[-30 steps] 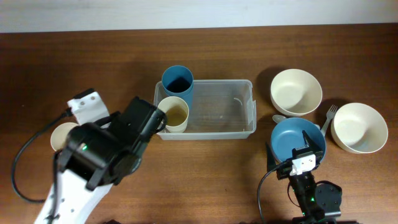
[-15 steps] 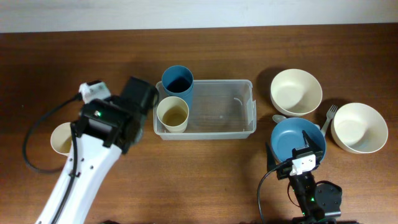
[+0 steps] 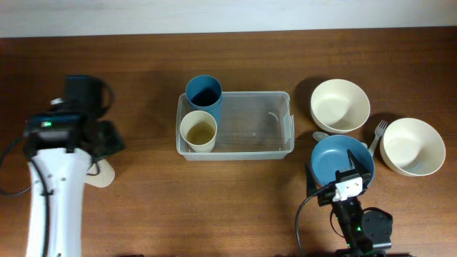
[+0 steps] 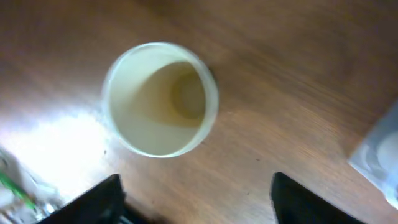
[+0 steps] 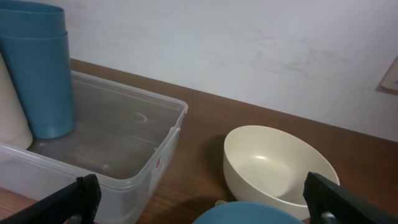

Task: Pack container
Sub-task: 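Move the left gripper left over the second beige cup, then lower the left gripper and grasp the beige cup's rim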

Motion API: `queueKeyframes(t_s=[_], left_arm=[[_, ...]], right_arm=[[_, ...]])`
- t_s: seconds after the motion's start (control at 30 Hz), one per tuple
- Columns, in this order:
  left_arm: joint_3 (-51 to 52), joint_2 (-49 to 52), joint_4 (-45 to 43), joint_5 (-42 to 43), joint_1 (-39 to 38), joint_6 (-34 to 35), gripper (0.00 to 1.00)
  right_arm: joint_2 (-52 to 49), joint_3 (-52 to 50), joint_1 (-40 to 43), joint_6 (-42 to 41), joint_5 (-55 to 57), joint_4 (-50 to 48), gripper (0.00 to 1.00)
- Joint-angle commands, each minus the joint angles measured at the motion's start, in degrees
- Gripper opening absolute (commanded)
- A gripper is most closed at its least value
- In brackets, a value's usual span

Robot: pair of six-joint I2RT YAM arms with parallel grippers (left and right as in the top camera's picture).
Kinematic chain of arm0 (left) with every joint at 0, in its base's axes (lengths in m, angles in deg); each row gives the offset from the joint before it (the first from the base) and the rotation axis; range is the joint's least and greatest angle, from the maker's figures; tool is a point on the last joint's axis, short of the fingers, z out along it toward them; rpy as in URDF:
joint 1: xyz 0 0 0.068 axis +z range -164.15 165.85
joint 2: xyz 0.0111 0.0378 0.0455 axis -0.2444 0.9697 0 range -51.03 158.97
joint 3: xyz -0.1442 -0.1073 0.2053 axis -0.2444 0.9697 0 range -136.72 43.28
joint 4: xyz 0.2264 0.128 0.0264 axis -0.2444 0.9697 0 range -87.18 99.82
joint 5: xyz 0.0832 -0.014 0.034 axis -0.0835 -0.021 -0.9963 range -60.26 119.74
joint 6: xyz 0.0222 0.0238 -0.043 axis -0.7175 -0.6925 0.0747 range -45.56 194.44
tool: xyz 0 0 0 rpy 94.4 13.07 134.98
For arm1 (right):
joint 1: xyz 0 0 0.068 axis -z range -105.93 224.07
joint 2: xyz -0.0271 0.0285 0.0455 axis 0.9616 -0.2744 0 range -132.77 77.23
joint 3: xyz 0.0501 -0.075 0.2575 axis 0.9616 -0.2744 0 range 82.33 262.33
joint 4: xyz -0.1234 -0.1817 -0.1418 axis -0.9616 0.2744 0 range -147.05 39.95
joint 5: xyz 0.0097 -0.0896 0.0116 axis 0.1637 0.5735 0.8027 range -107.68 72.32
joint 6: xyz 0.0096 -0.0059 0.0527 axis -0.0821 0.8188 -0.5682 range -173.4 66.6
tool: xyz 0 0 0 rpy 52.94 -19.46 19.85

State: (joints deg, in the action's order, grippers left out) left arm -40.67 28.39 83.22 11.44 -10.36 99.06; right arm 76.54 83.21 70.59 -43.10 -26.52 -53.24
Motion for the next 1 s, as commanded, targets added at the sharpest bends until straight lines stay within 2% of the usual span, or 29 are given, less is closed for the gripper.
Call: queueKeyframes(t_s=[0.0,0.37,0.6,0.97], left_arm=[[0.28,-0.04,0.37,5.68,7.65,0.87,0.72],[0.74,-0.04,0.48,13.18,22.64,1.46,0.73],[3.89,-0.04,-0.94,13.16,24.87,1.44,0.73],[11.93,-0.02,-8.28,14.49,24.87,1.49,0.73]], right_arm=[[0.48,-0.39,-0.26,-0.22,0.48,0.20,0.99],[0.48,-0.39,-0.26,-0.22,0.50,0.22,0.99],[0.48,-0.39,-0.26,-0.22,0.50,0.22,0.99],[0.48,-0.39,-0.26,-0.22,0.50,0.22,0.99]])
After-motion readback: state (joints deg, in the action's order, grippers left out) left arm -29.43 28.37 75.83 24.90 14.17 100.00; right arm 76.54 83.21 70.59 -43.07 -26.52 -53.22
